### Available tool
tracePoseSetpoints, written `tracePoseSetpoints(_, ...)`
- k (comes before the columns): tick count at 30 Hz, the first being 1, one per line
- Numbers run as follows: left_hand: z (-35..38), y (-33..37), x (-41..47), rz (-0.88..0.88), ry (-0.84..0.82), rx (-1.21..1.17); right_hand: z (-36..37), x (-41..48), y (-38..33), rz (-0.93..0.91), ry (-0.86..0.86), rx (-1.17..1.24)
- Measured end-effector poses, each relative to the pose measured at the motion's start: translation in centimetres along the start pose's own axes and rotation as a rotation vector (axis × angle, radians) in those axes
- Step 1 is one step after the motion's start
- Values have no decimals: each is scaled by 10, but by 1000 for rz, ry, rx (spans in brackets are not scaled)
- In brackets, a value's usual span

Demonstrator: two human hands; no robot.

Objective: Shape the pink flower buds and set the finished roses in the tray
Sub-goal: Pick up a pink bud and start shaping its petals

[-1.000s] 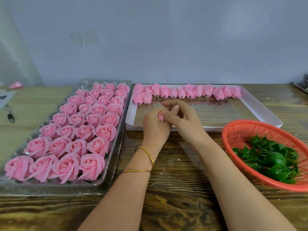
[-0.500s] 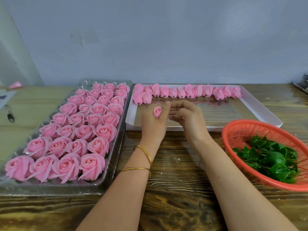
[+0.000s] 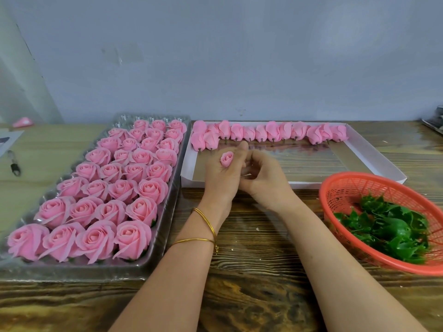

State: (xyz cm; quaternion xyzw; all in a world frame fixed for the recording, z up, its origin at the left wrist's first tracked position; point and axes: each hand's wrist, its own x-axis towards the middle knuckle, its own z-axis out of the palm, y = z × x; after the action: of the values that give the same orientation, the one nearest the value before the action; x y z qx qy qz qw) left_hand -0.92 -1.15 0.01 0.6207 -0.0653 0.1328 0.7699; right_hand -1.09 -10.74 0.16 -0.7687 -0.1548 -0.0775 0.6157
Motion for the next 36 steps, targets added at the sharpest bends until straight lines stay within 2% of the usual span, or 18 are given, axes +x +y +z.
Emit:
tracePoseSetpoints(4, -3, 3, 0, -57, 1, -6, -3, 0, -2, 21, -89, 29)
tracePoseSetpoints(12, -2, 7, -1, -54, -32, 33, -7, -5, -5, 68, -199, 163)
tracePoseSetpoints(23, -2, -5, 5, -84, 52, -5, -1, -1, -4, 33, -105, 22)
tracePoseSetpoints(28, -1, -6, 4, -49, 22, 28, 0, 0, 0, 8, -50, -11)
tracePoseSetpoints(36, -3, 2, 1, -19, -5, 50, -3, 0, -1, 20, -96, 48)
